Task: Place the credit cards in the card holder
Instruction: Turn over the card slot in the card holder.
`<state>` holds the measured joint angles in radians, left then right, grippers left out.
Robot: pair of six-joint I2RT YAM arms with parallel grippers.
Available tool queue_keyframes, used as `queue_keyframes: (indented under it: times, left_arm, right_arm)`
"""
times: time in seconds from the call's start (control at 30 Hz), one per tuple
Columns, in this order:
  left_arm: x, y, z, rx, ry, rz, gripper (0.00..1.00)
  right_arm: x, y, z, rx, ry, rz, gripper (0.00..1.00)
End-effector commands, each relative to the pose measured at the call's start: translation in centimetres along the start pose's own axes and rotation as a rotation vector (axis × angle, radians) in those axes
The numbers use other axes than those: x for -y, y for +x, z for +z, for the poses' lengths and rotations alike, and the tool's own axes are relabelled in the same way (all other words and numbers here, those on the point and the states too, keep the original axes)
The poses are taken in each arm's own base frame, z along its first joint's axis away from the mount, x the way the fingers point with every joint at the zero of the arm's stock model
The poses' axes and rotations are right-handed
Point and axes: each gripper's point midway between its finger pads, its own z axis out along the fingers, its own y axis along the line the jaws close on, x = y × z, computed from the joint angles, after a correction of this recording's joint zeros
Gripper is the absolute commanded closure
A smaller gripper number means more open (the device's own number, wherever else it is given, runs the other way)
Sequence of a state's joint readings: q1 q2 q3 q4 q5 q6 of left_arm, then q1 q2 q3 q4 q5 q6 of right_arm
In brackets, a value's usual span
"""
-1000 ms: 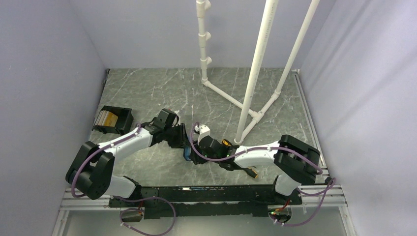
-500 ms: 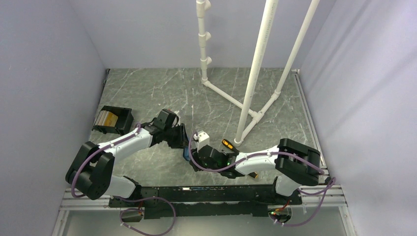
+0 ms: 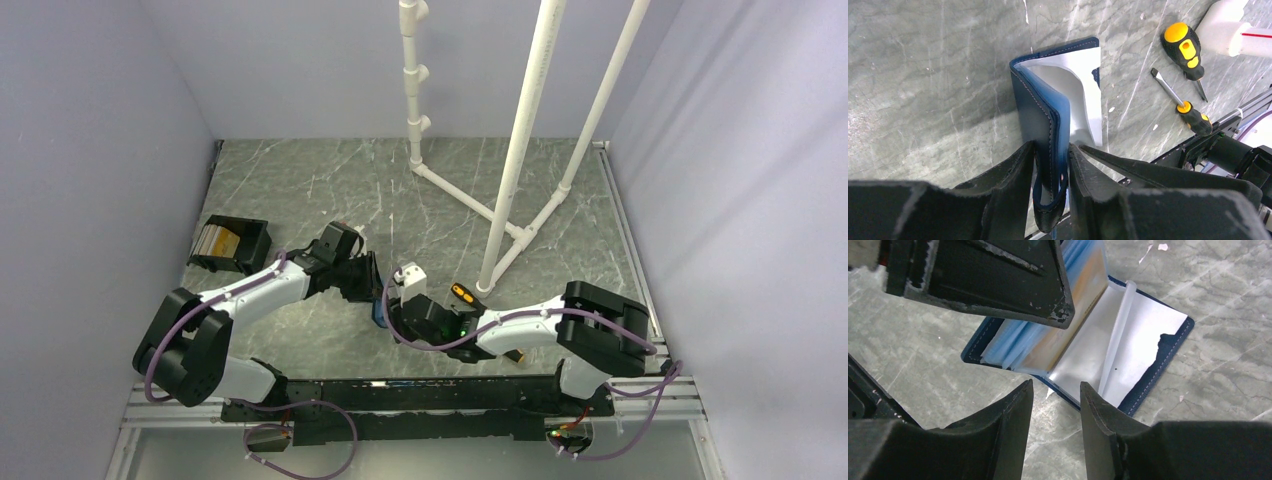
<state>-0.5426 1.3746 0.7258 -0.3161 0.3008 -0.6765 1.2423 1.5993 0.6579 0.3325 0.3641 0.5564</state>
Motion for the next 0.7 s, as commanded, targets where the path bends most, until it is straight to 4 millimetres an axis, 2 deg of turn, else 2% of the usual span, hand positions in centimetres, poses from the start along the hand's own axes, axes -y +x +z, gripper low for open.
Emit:
queue_keyframes:
  times: [0.0,0.2,0.37,0.67]
  left_arm:
    - [0.5,-0.2,-0.5,0.014,0.016,0.002,0.65]
    - [0.6,-0.2,-0.5,0.014,0.017,0.005,0.66]
    - [0.6,-0.2,-0.5,0.013,0.020,0.003,0.66]
    - [0.7,-0.3,-0.7,0.016,0.018,0.008,0.66]
  right_arm:
    - [-1.9,-3.1,0.3,0.099,-0.034,0.002,0.58]
    - [-2.7,-3.1,0.6,0.098,-0.035,-0.024,0.58]
    - [-2.1,-3.1,1.1,0.094,0.016,-0.029,0.58]
    - [-1.2,-2.7,1.3,0.086,0.061,-0.032,0.65]
